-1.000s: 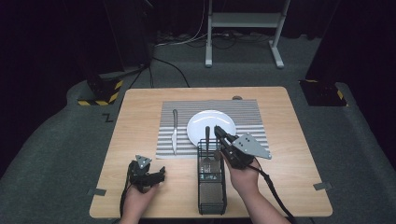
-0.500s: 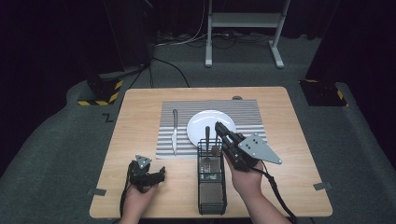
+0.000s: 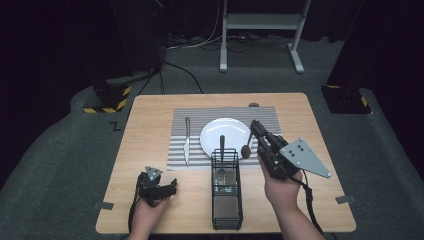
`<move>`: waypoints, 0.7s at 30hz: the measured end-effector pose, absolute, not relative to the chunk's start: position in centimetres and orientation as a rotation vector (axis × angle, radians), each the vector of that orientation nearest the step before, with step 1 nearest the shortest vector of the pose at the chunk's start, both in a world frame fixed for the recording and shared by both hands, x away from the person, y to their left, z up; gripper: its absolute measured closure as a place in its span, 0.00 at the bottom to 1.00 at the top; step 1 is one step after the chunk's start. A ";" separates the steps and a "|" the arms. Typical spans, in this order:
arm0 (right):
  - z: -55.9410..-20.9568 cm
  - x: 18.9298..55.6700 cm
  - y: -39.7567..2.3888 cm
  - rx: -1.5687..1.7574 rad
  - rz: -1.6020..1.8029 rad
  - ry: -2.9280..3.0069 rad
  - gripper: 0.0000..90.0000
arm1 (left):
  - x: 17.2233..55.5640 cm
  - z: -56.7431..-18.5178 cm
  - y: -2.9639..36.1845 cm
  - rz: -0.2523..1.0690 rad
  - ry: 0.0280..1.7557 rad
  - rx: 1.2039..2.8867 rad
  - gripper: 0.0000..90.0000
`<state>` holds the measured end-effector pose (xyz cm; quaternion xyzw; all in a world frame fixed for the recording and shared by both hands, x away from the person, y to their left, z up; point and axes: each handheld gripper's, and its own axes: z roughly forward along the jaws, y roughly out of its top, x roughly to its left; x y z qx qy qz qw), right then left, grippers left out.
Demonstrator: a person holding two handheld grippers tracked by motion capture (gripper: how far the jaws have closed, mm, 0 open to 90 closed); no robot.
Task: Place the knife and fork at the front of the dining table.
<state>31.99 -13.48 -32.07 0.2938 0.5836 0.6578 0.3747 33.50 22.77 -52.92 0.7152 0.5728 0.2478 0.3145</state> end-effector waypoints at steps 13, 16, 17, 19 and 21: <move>-35.8 33.6 -17.5 0.878 1.574 1.509 0.98 | 33.5 -52.9 22.8 0.653 1.509 1.886 0.15; -36.9 34.0 -17.8 0.892 1.554 1.523 0.98 | 33.5 -52.9 22.8 0.653 1.509 1.886 0.15; -37.2 34.1 -17.9 0.897 1.547 1.529 0.98 | 33.5 -52.9 22.8 0.653 1.509 1.886 0.15; -37.9 34.4 -18.1 0.914 1.539 1.541 0.98 | 33.5 -52.9 22.8 0.653 1.509 1.886 0.15; -38.5 34.8 -18.1 0.927 1.528 1.552 0.98 | 33.5 -52.9 22.8 0.653 1.509 1.886 0.15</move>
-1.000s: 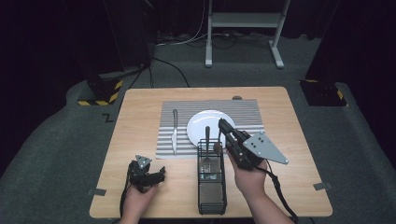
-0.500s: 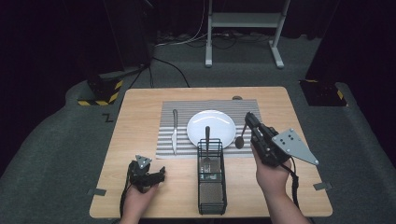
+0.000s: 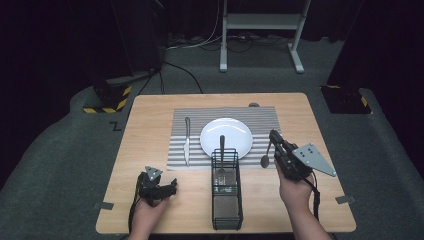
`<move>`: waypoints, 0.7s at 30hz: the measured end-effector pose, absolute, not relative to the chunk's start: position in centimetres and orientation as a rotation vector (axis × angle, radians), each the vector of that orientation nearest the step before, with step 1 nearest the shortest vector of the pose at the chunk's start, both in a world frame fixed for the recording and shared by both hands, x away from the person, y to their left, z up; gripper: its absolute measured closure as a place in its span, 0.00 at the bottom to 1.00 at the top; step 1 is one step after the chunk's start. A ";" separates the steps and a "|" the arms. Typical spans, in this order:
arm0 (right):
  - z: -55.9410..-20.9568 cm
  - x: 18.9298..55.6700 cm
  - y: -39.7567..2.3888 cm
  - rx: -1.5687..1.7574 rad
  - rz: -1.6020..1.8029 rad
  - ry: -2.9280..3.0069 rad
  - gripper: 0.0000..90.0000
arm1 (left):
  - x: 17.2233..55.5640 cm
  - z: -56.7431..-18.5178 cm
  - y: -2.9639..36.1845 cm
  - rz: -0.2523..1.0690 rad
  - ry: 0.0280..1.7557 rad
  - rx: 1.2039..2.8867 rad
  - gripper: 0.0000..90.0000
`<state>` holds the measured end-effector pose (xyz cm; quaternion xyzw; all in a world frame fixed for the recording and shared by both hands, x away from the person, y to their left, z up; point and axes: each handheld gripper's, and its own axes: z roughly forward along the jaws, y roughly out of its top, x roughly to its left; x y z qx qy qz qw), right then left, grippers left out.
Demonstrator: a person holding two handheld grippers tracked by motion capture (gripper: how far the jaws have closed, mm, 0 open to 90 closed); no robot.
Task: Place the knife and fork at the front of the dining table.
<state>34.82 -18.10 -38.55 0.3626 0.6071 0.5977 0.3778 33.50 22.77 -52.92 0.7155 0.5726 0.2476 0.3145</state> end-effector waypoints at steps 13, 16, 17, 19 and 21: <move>-41.3 37.7 -18.1 0.989 1.444 1.609 0.98 | 33.5 -52.9 22.8 0.651 1.507 1.887 0.15; -42.0 38.5 -18.0 1.008 1.422 1.625 0.98 | 33.5 -52.9 22.8 0.652 1.507 1.887 0.15; -42.3 38.7 -18.0 1.015 1.417 1.631 0.98 | 33.5 -52.9 22.8 0.652 1.507 1.887 0.15; -42.7 39.2 -17.9 1.028 1.402 1.643 0.98 | 33.5 -52.9 22.8 0.652 1.507 1.887 0.15; -43.1 39.7 -17.9 1.042 1.398 1.653 0.98 | 33.5 -52.9 22.8 0.652 1.506 1.888 0.15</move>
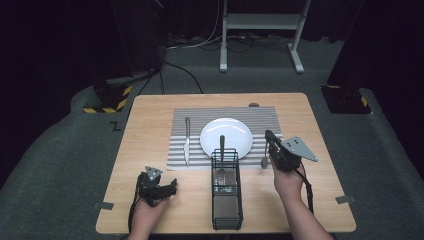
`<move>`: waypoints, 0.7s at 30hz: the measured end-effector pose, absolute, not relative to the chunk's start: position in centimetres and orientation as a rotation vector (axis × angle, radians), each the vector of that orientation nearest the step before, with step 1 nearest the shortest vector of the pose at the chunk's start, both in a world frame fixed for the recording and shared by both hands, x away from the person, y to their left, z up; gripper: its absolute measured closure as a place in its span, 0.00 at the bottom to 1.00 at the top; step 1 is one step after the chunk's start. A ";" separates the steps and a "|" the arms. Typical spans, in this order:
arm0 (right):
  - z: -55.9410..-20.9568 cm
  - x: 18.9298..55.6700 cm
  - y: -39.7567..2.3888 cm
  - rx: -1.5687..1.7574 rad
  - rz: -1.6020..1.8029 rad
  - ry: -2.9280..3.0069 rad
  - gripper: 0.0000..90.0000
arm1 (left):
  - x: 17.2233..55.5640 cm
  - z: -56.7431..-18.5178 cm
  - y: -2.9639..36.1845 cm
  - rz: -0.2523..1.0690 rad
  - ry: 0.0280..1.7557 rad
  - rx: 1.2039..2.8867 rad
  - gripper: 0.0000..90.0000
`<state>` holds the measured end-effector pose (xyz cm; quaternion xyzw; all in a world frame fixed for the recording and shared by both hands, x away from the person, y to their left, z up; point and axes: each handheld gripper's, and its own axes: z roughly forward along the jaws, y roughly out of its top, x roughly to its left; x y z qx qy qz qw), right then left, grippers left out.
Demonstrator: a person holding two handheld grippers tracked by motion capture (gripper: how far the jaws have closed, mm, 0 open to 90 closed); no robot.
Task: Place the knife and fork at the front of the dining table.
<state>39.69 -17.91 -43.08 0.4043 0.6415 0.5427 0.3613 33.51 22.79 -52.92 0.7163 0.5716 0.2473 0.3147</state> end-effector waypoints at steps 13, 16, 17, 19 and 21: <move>-43.7 41.2 -17.8 1.087 1.408 1.648 0.98 | 33.5 -52.9 22.8 0.650 1.505 1.888 0.15; -43.7 41.4 -17.8 1.090 1.406 1.651 0.98 | 33.5 -52.9 22.8 0.650 1.505 1.888 0.15; -43.8 41.5 -17.8 1.090 1.402 1.653 0.98 | 33.5 -52.9 22.8 0.650 1.505 1.889 0.15; -43.9 41.7 -17.7 1.097 1.396 1.654 0.98 | 33.5 -52.9 22.8 0.650 1.504 1.889 0.15; -44.0 42.0 -17.8 1.108 1.403 1.643 0.98 | 33.5 -52.9 22.8 0.650 1.504 1.889 0.15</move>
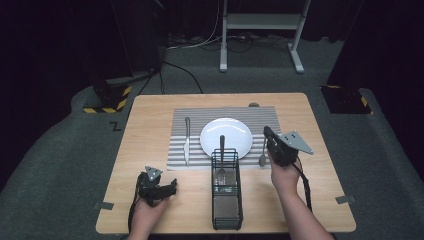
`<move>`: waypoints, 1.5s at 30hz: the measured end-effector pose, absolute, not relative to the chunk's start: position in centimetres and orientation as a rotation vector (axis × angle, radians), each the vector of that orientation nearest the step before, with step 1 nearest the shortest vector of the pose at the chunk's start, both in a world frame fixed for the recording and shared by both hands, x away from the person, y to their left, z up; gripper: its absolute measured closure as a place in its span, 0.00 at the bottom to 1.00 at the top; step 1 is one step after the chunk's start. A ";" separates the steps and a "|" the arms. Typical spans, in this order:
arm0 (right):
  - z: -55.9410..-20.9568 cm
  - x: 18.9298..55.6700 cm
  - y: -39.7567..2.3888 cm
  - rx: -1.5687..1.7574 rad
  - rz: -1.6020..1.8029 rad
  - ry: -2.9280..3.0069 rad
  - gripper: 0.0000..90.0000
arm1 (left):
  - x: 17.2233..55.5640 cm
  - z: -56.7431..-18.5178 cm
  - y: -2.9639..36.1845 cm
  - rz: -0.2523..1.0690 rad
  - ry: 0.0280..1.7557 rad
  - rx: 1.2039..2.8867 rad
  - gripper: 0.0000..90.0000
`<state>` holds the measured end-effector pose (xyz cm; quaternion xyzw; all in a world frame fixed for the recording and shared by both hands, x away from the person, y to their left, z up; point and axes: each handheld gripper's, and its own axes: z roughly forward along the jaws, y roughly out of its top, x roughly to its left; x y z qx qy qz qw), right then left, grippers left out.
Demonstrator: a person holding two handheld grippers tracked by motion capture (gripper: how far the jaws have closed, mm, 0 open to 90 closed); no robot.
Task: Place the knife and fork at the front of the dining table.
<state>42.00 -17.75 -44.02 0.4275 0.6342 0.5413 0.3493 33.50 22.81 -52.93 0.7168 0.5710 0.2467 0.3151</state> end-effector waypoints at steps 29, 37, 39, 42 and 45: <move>-47.8 51.3 -17.9 1.252 1.394 1.696 0.95 | 33.1 -52.9 22.7 0.633 1.451 1.910 0.18; -48.7 52.5 -17.7 1.286 1.365 1.732 0.94 | 32.9 -52.9 22.6 0.639 1.453 1.912 0.19; -48.9 52.8 -17.8 1.297 1.357 1.744 0.93 | 32.9 -52.9 22.6 0.638 1.451 1.915 0.19; -49.4 53.2 -17.9 1.314 1.332 1.756 0.93 | 32.9 -52.9 22.6 0.633 1.448 1.915 0.19; -49.9 53.5 -18.1 1.346 1.318 1.763 0.93 | 32.9 -52.9 22.6 0.631 1.446 1.916 0.19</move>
